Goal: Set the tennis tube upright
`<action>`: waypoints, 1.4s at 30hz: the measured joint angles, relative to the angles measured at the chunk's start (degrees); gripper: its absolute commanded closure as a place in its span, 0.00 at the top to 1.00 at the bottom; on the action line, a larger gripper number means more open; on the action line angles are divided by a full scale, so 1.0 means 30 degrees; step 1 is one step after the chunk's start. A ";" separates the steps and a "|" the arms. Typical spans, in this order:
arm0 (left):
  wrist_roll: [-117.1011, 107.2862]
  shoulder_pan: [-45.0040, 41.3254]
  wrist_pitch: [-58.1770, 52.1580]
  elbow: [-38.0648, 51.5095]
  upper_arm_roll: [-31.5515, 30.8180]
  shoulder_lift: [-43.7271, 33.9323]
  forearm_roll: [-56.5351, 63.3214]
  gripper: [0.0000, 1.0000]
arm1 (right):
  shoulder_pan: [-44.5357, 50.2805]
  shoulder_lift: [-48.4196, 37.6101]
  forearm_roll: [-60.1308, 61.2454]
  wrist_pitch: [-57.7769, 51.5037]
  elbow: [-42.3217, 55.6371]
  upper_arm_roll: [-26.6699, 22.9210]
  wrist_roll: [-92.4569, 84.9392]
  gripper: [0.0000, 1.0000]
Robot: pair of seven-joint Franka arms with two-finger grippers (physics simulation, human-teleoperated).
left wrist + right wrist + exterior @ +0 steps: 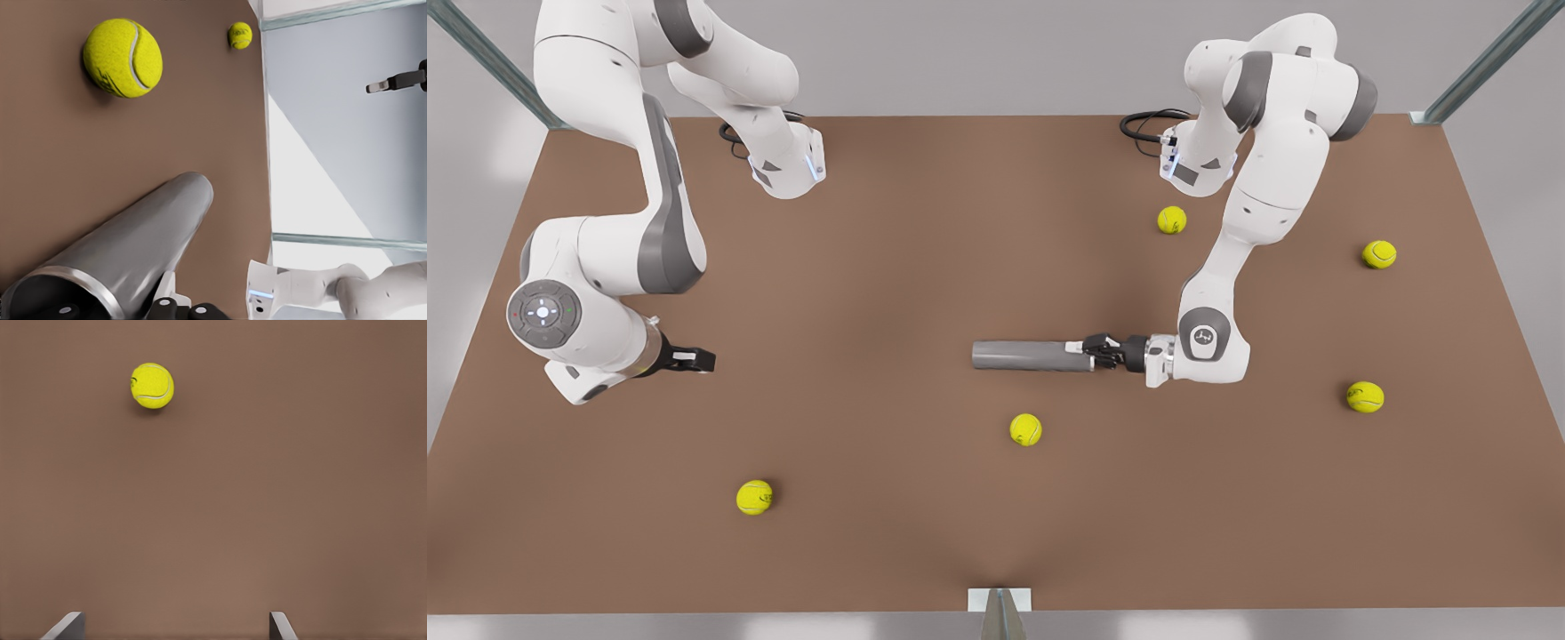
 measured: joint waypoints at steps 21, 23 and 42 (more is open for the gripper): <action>-0.0485 0.0000 -0.0424 -0.0394 -0.0001 -0.1006 0.1167 0.21 | 0.0021 0.0179 0.0016 0.0029 0.0391 -0.0323 -0.0087 1.00; -0.0989 0.0000 -0.0428 -0.0367 -0.0002 -0.1176 0.1366 0.21 | 0.0044 0.0179 0.0029 0.0029 0.0404 -0.0345 -0.0087 1.00; -0.5390 0.0146 -0.0446 -0.0189 0.0790 -0.4031 0.4913 0.21 | 0.0070 0.0180 0.0029 0.0000 0.0381 -0.0350 -0.0031 1.00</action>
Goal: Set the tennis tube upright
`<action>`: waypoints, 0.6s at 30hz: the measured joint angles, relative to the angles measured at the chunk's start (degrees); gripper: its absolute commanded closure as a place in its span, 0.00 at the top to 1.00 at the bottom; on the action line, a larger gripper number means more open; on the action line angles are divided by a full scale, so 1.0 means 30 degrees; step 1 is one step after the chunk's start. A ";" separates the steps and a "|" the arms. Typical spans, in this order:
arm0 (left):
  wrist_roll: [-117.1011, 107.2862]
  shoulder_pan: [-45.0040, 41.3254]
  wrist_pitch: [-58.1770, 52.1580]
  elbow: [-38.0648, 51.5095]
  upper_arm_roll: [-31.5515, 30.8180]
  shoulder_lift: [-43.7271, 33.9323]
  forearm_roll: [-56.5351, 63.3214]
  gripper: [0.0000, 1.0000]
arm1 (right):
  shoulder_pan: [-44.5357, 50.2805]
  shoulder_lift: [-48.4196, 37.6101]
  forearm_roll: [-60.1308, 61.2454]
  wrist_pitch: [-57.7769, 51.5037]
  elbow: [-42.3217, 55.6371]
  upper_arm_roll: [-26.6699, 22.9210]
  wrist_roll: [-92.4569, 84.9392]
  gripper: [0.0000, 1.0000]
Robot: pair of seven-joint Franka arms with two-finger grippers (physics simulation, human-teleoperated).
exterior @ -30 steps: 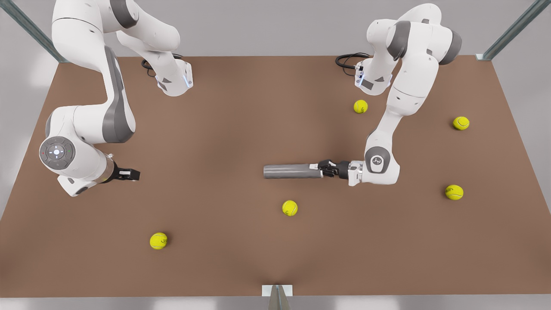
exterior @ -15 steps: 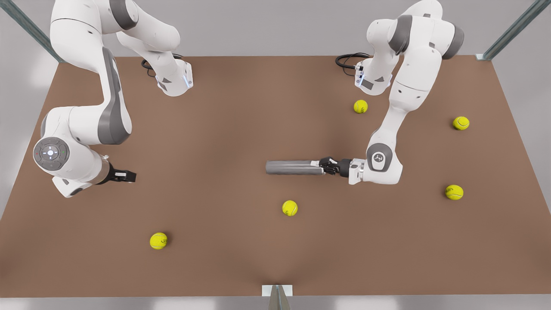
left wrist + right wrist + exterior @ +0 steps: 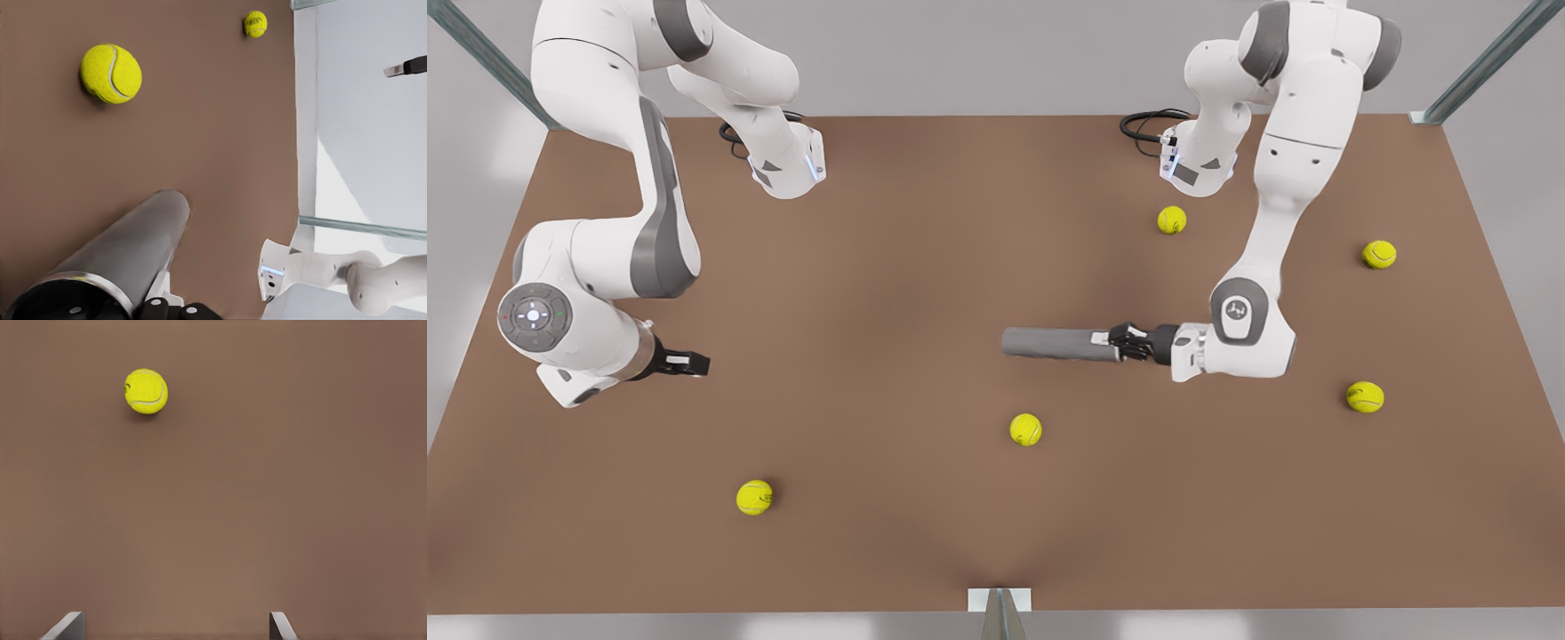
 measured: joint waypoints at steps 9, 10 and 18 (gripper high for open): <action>-0.0980 -0.0002 -0.0138 0.0674 0.0938 -0.0152 0.1402 0.21 | 0.0021 0.0000 0.0001 0.0000 0.0000 0.0024 0.0003 1.00; -0.0980 0.0001 -0.0267 0.0674 0.0939 -0.0152 0.1524 0.21 | 0.0024 0.0000 0.0000 0.0000 0.0000 -0.0001 0.0003 1.00; -0.0975 -0.0059 -0.0584 0.0644 0.0909 -0.0035 0.1777 0.21 | 0.0023 0.0000 0.0000 0.0000 0.0000 0.0025 0.0003 1.00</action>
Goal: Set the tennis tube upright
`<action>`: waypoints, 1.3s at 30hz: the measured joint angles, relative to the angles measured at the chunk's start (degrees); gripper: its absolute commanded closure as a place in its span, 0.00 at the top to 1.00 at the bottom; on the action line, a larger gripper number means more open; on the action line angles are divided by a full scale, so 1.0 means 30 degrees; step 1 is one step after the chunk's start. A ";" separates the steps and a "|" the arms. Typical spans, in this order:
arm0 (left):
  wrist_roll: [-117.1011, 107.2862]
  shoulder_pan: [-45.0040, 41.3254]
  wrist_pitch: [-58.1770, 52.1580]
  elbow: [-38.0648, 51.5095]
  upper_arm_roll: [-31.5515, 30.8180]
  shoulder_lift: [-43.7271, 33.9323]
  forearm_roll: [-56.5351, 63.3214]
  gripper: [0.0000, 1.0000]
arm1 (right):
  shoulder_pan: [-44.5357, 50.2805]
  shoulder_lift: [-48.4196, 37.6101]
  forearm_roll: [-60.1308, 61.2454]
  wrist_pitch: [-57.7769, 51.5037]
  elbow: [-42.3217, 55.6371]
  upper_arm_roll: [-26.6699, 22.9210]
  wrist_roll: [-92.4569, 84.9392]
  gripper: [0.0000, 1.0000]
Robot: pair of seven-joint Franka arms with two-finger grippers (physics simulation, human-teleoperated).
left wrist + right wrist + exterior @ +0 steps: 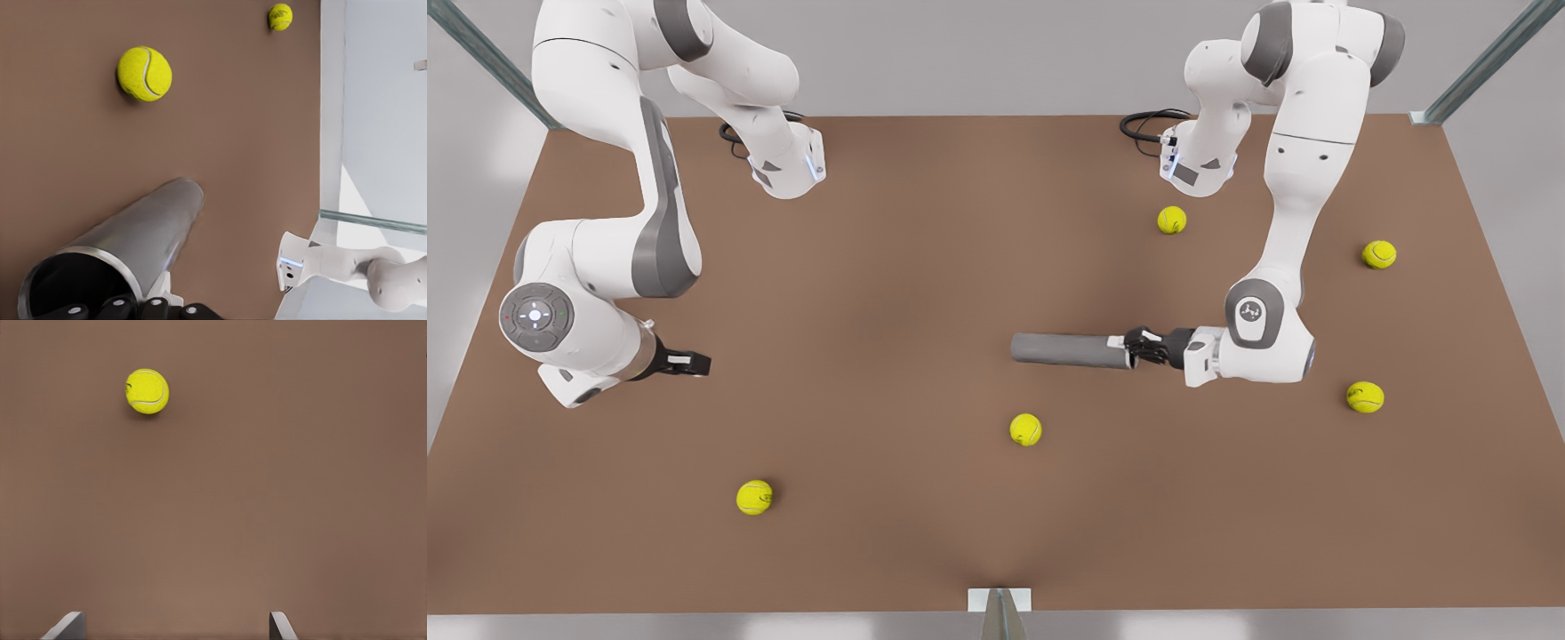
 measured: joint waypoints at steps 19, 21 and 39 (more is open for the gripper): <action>0.0061 -0.0029 -0.0284 0.0000 0.0000 0.0030 -0.0205 0.21 | -0.0055 -0.0025 0.0000 -0.0029 0.0000 -0.0027 0.0000 1.00; 0.0087 -0.0029 -0.0277 0.0000 -0.0001 0.0029 -0.0138 0.21 | -0.0047 -0.0017 0.0000 -0.0029 0.0000 -0.0016 0.0000 1.00; -0.0003 -0.0001 -0.0338 0.0058 0.0687 -0.1127 0.1689 0.21 | -0.0055 0.0000 0.0000 -0.0029 0.0000 -0.0027 0.0000 1.00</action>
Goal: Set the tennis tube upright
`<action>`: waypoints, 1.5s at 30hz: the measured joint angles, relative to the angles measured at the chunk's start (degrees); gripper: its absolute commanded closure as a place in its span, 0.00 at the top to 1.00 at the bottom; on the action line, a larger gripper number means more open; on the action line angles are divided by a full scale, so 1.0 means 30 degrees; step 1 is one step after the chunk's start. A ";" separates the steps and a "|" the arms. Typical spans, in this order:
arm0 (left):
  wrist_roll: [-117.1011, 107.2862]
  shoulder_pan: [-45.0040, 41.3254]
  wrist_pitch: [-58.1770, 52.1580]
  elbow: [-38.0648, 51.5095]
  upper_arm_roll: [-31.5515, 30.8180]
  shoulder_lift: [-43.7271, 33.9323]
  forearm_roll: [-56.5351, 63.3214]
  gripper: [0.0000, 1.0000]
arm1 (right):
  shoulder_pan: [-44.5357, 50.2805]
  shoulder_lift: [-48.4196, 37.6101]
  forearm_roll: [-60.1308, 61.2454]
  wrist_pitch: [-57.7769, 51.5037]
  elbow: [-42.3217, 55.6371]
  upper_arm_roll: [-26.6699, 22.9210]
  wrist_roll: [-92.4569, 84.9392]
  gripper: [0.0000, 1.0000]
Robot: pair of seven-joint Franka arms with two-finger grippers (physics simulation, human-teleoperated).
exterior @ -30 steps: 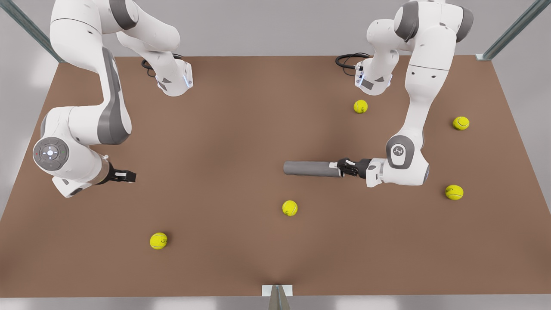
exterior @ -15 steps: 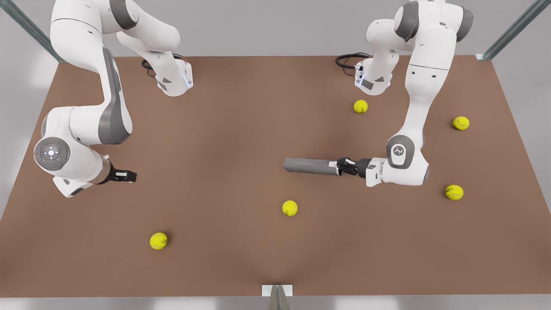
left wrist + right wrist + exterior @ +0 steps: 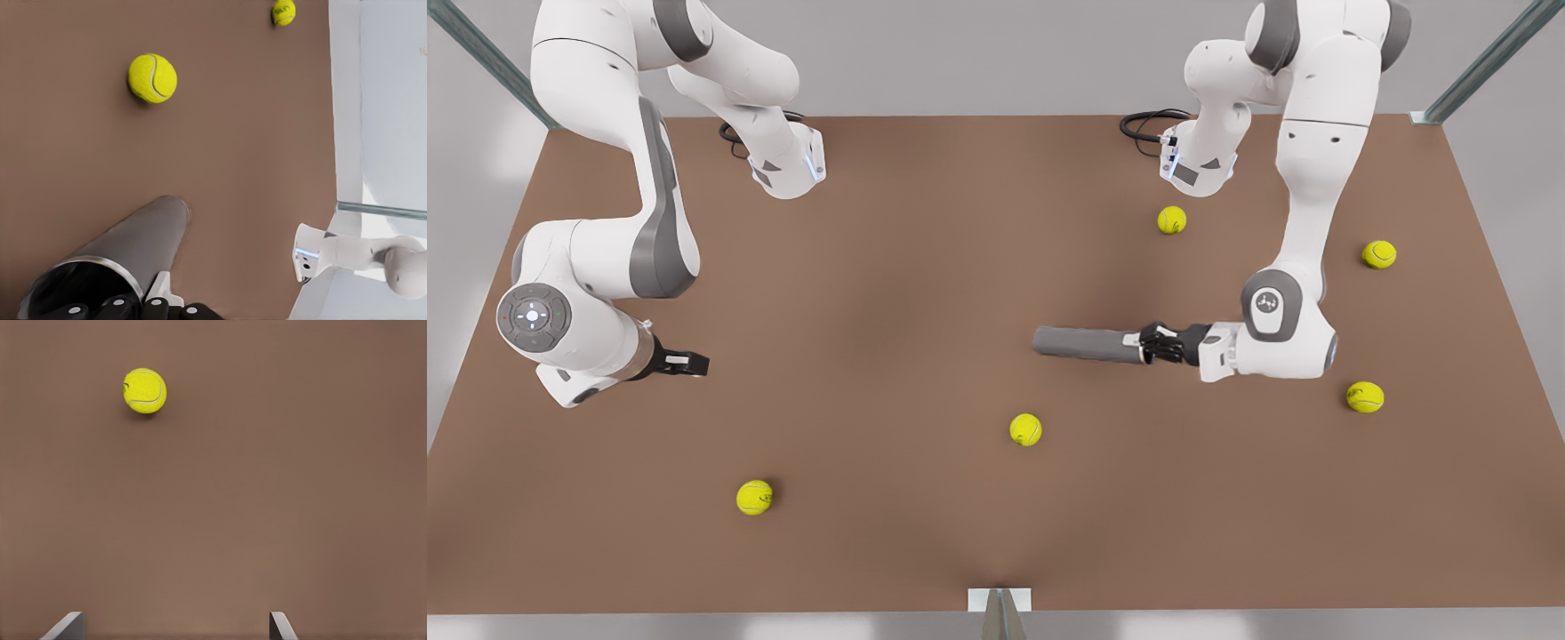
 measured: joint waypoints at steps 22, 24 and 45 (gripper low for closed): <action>-0.2144 -0.0001 0.0127 0.2025 0.1215 -0.1503 0.4800 0.21 | 0.0029 0.0029 -0.0029 0.0000 0.0000 0.0000 0.0000 1.00; -0.2519 0.0000 0.0150 0.2249 0.1258 -0.1664 0.5887 0.21 | 0.0030 0.0029 -0.0022 0.0000 0.0000 0.0000 0.0000 1.00; -0.7812 0.0060 0.0261 0.4336 0.1596 -0.1773 1.3949 0.21 | 0.0012 0.0118 -0.0059 0.0000 0.0019 -0.0001 0.0000 1.00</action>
